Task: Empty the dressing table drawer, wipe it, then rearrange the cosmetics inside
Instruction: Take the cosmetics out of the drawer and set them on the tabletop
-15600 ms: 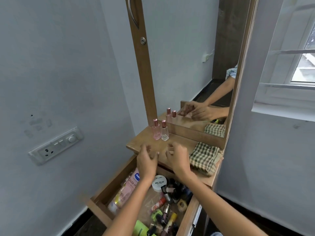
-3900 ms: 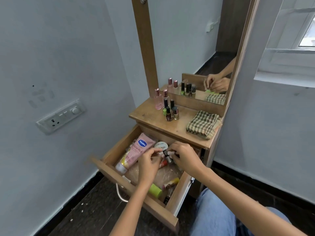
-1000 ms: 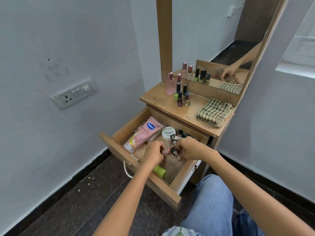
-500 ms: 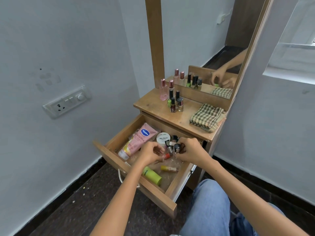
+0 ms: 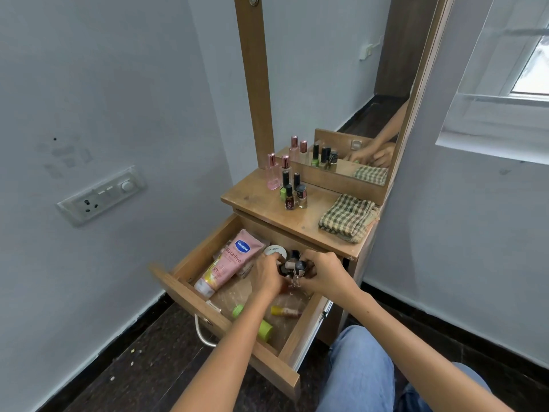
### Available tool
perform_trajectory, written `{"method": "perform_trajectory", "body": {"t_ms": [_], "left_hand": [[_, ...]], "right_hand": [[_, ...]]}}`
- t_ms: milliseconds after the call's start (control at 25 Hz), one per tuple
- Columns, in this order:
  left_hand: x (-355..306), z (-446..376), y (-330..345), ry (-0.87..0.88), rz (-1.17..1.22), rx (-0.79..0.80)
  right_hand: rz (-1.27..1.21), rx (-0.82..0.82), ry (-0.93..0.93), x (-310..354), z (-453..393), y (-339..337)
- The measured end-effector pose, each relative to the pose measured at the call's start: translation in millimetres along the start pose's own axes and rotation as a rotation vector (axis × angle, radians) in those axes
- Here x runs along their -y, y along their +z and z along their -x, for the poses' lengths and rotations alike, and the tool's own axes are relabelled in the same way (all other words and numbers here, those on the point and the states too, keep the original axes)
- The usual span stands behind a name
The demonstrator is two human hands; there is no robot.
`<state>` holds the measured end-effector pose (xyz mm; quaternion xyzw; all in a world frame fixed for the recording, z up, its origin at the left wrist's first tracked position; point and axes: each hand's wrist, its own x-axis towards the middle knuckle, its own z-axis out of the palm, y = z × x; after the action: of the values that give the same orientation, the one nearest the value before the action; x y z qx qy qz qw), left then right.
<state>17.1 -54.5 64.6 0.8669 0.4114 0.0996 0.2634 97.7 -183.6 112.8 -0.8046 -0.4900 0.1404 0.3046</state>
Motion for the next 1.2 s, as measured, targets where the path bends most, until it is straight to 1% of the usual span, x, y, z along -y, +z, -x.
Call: {"method": "perform_trajectory", "body": {"t_ms": [160, 320, 400, 480, 560, 640, 760, 880, 1000, 1200], "left_hand": [[-4.5, 6.7, 2.4, 0.053, -0.067, -0.018], [-7.7, 7.9, 1.0, -0.003, -0.188, 0.002], [-4.4, 9.9, -0.6, -0.032, -0.272, 0.046], [0.9, 13.5, -0.9, -0.047, -0.291, 0.052], [5.1, 17.6, -5.6, -0.077, -0.21, 0.026], [7.4, 19.8, -16.4, -0.098, -0.059, -0.006], [12.7, 20.8, -34.6, -0.1, 0.331, 0.005], [16.0, 24.9, -46.4, -0.042, 0.587, 0.023], [15.0, 25.0, -49.9, 0.011, 0.685, -0.016], [-0.4, 18.6, -57.5, 0.098, 0.702, -0.119]], "right_hand": [[0.013, -0.028, 0.02, -3.8, 0.1, 0.1], [0.013, -0.032, 0.028, -8.9, 1.8, -0.5], [0.012, -0.031, 0.032, -10.2, 3.6, -2.4], [0.008, -0.039, 0.029, -10.9, 4.7, -4.2], [-0.004, -0.04, 0.022, -10.6, 4.9, -4.1], [-0.009, -0.041, 0.025, -9.3, 4.9, -2.6], [-0.048, -0.049, 0.027, -6.5, 3.4, 0.1], [-0.11, -0.077, 0.023, -0.8, 1.1, 2.7], [-0.145, -0.107, 0.013, 5.2, -2.4, 4.5], [-0.166, -0.215, 0.005, 11.8, -10.9, -1.9]]}}
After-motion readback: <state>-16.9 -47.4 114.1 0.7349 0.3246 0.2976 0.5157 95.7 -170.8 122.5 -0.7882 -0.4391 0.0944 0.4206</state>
